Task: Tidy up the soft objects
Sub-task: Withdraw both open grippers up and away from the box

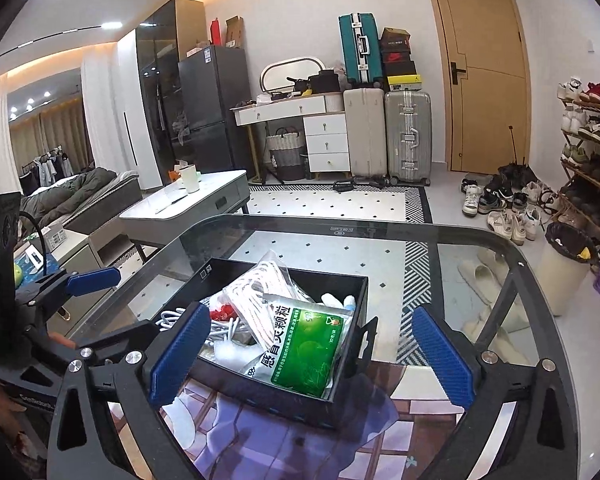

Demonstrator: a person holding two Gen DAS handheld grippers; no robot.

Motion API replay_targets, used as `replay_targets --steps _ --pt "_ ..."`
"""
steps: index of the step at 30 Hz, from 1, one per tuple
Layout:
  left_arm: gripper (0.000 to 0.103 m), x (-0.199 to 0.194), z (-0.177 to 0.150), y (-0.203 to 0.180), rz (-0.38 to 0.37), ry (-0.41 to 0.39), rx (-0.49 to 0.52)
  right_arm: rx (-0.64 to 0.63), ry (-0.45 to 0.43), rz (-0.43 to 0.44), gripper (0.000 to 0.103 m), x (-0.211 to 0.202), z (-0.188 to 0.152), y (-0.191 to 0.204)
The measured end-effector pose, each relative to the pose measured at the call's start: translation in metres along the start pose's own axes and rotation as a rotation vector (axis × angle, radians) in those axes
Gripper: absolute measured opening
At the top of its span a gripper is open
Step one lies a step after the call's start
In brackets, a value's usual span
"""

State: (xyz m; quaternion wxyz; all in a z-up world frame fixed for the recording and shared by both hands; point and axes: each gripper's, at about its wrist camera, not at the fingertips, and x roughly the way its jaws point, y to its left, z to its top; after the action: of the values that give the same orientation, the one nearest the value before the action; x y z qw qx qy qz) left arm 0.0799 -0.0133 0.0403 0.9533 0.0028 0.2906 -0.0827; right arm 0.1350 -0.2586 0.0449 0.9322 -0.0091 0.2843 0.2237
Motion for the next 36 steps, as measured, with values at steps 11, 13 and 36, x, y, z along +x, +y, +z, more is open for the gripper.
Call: replay_targets --steps 11,13,36 --pt "0.103 -0.006 -0.018 0.015 0.038 -0.061 -0.026 0.008 -0.040 -0.036 0.102 -0.001 -0.020 -0.008" --pt "0.103 -0.006 -0.024 0.016 0.041 -0.067 -0.029 0.007 -0.048 -0.035 0.102 -0.002 -0.023 -0.007" --pt "0.103 0.005 -0.044 0.025 0.014 -0.081 -0.069 -0.017 -0.114 -0.043 0.102 -0.009 -0.043 0.001"
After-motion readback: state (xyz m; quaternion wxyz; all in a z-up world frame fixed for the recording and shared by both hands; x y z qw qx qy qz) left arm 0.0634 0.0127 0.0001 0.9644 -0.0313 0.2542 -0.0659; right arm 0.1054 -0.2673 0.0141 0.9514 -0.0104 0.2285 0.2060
